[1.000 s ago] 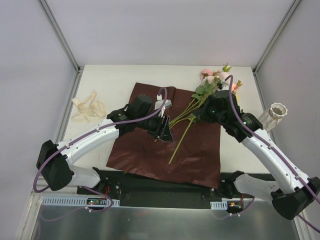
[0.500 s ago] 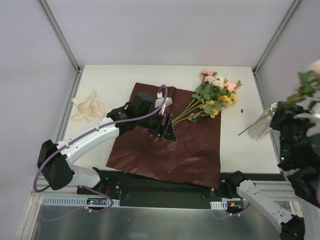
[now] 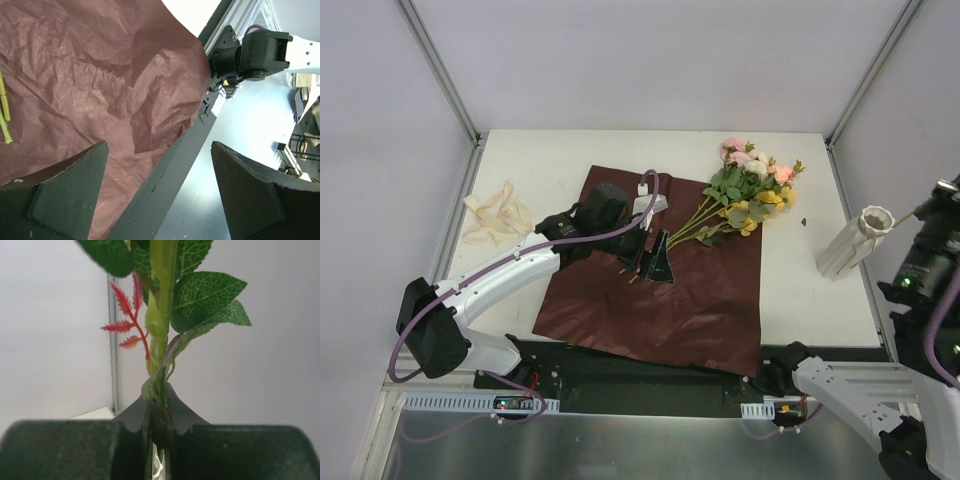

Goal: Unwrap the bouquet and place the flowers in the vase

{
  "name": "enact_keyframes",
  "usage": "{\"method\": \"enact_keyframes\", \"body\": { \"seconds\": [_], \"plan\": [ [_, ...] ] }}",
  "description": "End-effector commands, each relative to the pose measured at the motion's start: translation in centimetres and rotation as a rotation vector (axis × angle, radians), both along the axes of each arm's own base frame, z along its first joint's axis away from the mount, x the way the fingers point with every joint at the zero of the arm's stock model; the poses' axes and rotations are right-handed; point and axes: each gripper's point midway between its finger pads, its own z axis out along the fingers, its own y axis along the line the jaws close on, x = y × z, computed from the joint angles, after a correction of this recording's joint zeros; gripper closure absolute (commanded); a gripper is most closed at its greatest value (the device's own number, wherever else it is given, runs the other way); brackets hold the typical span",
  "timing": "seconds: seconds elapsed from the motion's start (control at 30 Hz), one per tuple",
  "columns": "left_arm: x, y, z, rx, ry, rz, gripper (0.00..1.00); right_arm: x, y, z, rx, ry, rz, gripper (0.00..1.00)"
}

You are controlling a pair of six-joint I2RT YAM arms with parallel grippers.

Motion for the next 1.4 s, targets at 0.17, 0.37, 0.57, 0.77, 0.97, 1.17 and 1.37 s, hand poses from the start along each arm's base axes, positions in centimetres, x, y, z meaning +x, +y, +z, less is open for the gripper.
{"method": "enact_keyframes", "body": {
  "seconds": [0.17,0.37,0.57,0.77,0.97,1.17,1.37],
  "plan": [
    [-2.1,0.1,1.5,-0.074,-0.045,-0.166,0.16,3.6,0.7,3.2,-0.086,-0.034,-0.149,0.96],
    [-3.1,0.6,2.7,-0.127,-0.004,-0.198,0.16,6.8,0.5,0.9,-0.050,-0.004,-0.193,0.98],
    [-3.6,1.1,3.2,-0.147,-0.012,-0.211,0.16,8.1,-0.8,-2.7,0.032,-0.005,-0.217,0.99],
    [-3.8,1.2,3.0,-0.147,-0.003,-0.215,0.16,8.9,-2.2,-6.5,0.106,0.011,-0.228,0.99],
    [-3.7,1.4,2.7,-0.135,-0.008,-0.199,0.16,10.3,-4.4,-11.6,0.151,0.061,-0.263,0.99],
    [-3.4,1.3,2.3,-0.126,-0.009,-0.192,0.16,10.3,-5.5,-13.6,0.218,0.075,-0.256,0.99],
    [-3.0,1.3,2.0,-0.120,0.011,-0.183,0.16,8.8,-4.9,-9.6,0.192,0.013,-0.220,0.99]
  ]
}}
